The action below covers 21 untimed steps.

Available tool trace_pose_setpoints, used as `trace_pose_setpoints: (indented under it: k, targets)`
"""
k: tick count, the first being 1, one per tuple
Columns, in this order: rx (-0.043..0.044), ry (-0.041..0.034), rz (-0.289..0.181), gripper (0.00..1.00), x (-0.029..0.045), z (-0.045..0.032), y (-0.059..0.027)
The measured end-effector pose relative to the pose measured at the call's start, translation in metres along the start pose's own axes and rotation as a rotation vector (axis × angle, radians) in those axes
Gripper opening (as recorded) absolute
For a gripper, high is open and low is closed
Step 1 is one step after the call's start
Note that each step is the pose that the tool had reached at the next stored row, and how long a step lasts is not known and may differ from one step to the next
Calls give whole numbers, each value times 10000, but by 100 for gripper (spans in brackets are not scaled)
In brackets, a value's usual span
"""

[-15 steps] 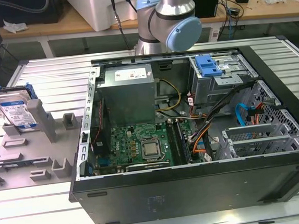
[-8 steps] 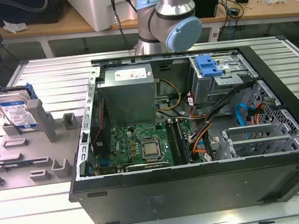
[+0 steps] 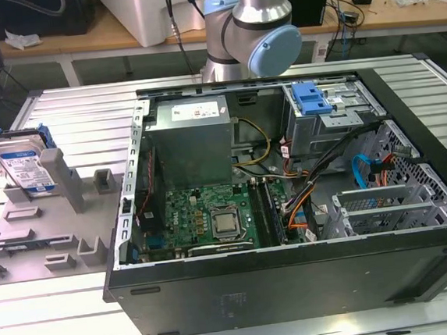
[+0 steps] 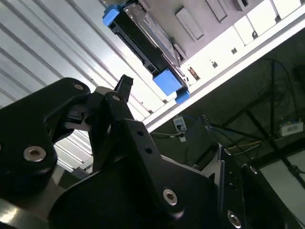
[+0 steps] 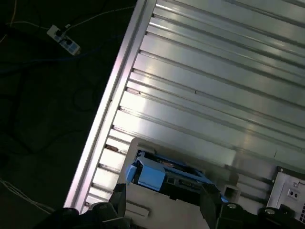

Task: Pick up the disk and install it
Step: 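Pick up the disk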

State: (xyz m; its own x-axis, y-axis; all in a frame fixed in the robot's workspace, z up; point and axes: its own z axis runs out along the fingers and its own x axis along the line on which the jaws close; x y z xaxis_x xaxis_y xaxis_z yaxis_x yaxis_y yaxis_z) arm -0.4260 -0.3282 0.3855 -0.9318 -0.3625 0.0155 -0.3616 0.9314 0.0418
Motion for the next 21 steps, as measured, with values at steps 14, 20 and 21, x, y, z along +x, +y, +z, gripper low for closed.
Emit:
trace_pose_setpoints:
  k: [14,20,21]
  targets:
    - [61,163,-3910,72,-4,37,7]
    - [84,222,-5344,72,-4,43,7]
    - [89,236,-5665,72,-4,44,6]
